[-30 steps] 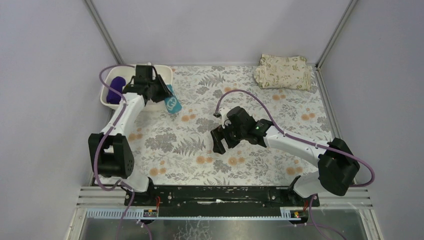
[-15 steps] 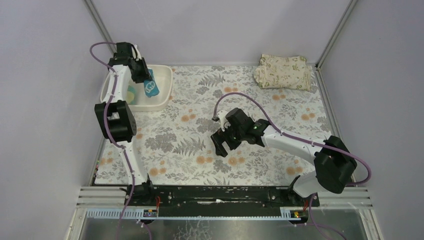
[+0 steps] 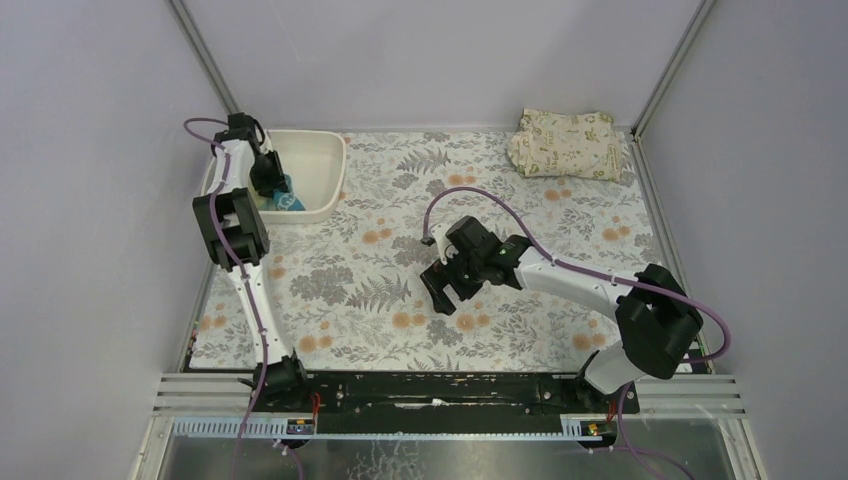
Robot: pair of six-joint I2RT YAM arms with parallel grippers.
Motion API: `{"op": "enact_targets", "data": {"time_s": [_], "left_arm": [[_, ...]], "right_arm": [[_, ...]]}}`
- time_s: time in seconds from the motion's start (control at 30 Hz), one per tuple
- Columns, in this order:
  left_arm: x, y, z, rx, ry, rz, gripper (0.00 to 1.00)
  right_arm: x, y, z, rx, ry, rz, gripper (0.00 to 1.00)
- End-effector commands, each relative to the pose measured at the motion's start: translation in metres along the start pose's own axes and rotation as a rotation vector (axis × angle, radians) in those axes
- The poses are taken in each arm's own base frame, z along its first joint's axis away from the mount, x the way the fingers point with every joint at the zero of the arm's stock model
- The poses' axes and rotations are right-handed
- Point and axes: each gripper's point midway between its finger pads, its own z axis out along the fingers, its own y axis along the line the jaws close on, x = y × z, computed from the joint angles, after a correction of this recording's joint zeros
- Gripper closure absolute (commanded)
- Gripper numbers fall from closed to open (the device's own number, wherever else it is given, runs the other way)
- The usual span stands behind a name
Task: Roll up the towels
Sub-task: Place the towel in the bin.
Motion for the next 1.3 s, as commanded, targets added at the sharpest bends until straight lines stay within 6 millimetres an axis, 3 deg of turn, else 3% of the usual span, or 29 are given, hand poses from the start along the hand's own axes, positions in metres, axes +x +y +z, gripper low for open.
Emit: {"op": "enact_targets", "data": {"time_s": [0.0,0.23,0.53,0.8,0.93,1.27], "left_arm": [[0.0,0.028,0.001,-0.152,0.014,0.034,0.75],[0.001,0.055,0.008,-0.351,0.015,0.069,0.76],[-0.007,0.044,0.01,-0.506,-0.001,0.252,0.71],[0.002,0.061,0.023,-0.626,0.039,0.291,0.63],[0.01,0.051,0.026,-0.596,0.05,0.304,0.51],[-0.002,0.038,0.002,-0.575,-0.017,0.262,0.41]], "right_arm": [[-0.016,-0.008,-0.005,0.057,-0.023,-0.029,0.0],[-0.018,-0.01,0.0,0.059,-0.017,-0.023,0.0],[-0.02,-0.011,0.002,0.067,-0.007,-0.029,0.01],[-0.018,-0.011,0.004,0.065,0.001,-0.031,0.01],[-0.02,-0.012,0.004,0.07,-0.003,-0.03,0.01],[-0.02,-0.011,0.001,0.068,-0.006,-0.033,0.01]]}}
